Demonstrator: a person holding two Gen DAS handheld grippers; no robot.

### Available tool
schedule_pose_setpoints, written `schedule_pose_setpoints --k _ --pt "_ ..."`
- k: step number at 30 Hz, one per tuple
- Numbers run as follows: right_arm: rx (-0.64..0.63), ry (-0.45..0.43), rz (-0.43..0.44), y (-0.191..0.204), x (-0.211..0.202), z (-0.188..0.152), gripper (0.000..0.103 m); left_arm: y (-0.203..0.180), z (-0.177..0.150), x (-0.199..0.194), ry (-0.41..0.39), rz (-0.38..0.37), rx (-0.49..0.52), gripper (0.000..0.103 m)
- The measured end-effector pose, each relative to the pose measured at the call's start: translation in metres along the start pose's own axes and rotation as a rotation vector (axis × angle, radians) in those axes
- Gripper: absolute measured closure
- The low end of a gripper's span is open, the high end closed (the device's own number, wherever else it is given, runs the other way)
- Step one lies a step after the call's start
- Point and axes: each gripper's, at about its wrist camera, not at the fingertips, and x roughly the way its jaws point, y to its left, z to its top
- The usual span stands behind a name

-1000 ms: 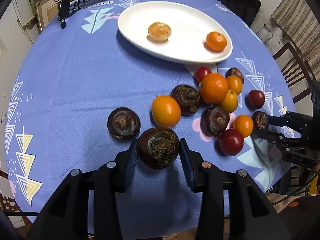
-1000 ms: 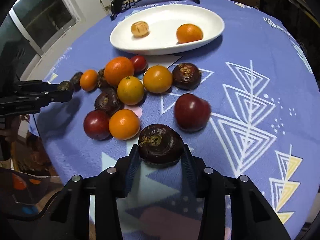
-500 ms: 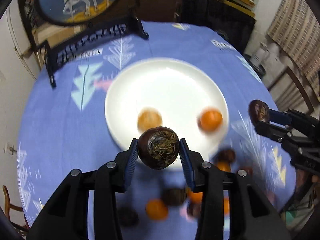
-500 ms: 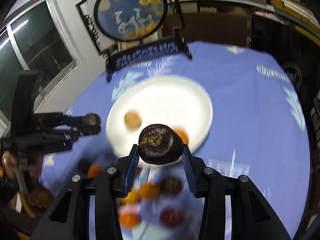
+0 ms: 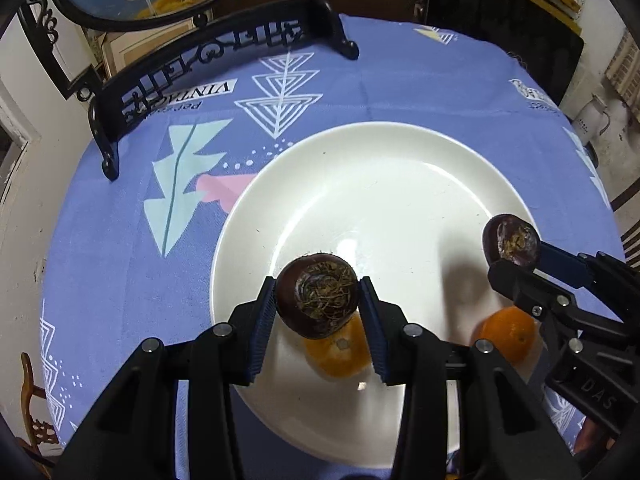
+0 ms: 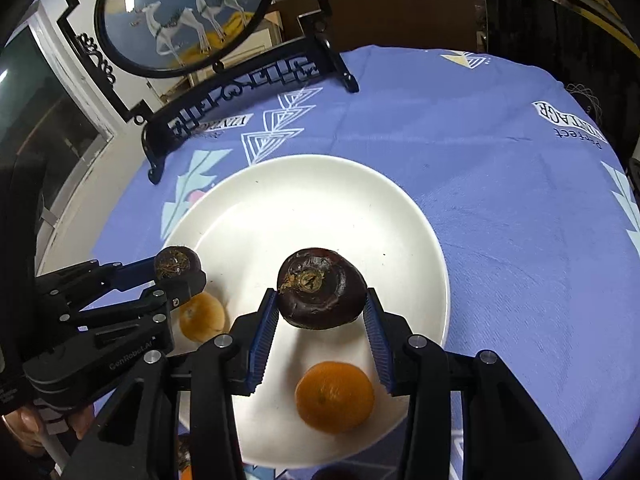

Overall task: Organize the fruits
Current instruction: 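Lower the dark brown fruit onto the plate with the left gripper while the right gripper does the same, then grasp a red plum with the left gripper while the right gripper grasps a small orange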

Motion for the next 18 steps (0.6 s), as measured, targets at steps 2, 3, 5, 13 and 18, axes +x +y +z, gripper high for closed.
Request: schedule_pose_setpoints --k 2,3,5,13,18 --pt "-0.003 0.012 -0.01 -0.001 0.005 0.0 0.059 -0.001 0.001 0.004 0.008 0.006 0.001 0.062" --pt "-0.001 0.021 -0.01 -0.002 0.007 0.001 0.058 -0.001 0.001 0.006 0.008 0.01 -0.001 0.062" --pt "-0.003 0.038 -0.018 -0.001 0.011 0.001 0.042 0.0 0.002 0.007 0.004 0.01 -0.006 0.044" --pt "-0.031 -0.019 -0.045 0.0 -0.01 0.001 0.03 0.002 0.001 -0.007 -0.04 0.024 -0.007 0.028" --pt "-0.019 -0.051 -0.025 -0.002 -0.038 -0.011 0.03 0.005 -0.011 -0.03 -0.085 0.016 0.018 0.028"
